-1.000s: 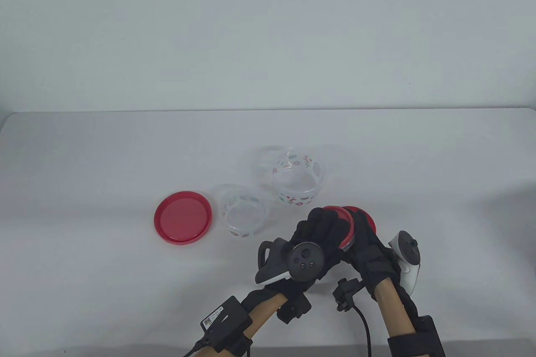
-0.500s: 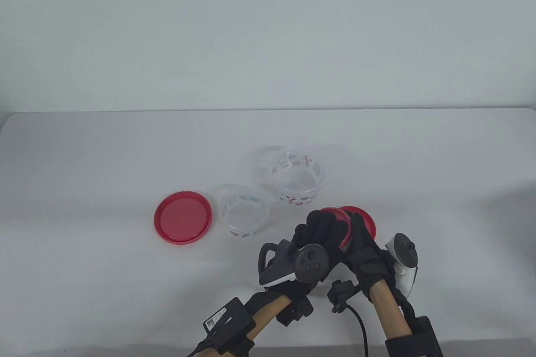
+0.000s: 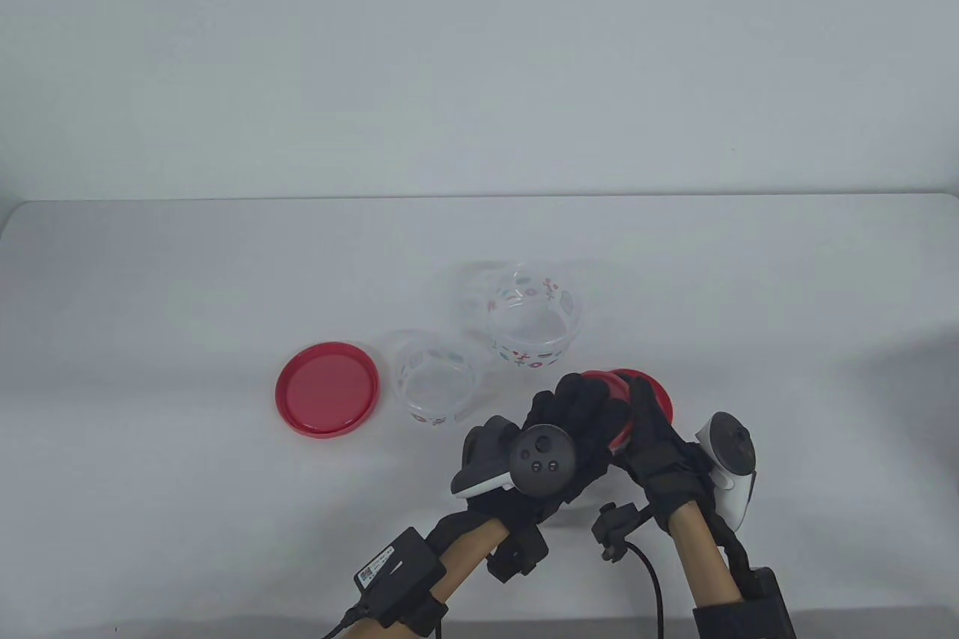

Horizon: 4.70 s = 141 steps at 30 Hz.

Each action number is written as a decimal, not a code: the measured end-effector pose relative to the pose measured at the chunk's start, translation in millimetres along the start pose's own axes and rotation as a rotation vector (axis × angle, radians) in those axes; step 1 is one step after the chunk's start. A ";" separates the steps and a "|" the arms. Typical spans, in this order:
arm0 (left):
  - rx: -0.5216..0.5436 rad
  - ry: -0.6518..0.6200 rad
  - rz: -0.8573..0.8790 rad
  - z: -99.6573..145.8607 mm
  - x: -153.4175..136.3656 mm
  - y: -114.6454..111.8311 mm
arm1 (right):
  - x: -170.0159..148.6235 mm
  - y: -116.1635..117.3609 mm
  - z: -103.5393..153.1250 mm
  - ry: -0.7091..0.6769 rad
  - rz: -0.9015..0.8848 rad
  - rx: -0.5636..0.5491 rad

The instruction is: Nest food storage containers

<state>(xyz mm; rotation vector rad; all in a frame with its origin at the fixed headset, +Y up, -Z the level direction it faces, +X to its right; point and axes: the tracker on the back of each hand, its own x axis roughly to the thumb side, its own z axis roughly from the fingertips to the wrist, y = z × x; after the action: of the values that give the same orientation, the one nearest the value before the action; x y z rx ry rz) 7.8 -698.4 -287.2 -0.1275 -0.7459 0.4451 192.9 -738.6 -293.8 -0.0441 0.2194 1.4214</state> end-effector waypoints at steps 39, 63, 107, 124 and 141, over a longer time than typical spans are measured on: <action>0.118 0.368 0.527 39.6 -71.0 0.1 | -13.8 25.5 -7.8 0.011 0.102 0.255; 0.296 0.849 0.291 65.6 -136.8 96.5 | -1.6 9.4 -7.5 -0.056 0.053 0.162; 0.062 1.174 0.184 47.7 -175.2 39.4 | -2.1 9.6 -7.7 -0.054 0.066 0.146; 0.243 0.834 0.286 92.2 -127.4 74.0 | 6.1 16.4 18.4 -0.032 0.028 0.192; 0.063 0.453 0.265 84.7 -18.0 51.9 | -7.4 39.7 23.8 0.004 0.146 0.441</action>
<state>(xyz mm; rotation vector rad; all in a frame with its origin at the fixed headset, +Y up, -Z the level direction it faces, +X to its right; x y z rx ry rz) -79.4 -663.3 -250.4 -0.2595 -0.2690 0.6637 155.9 -736.0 -265.1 0.3370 0.5435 1.4897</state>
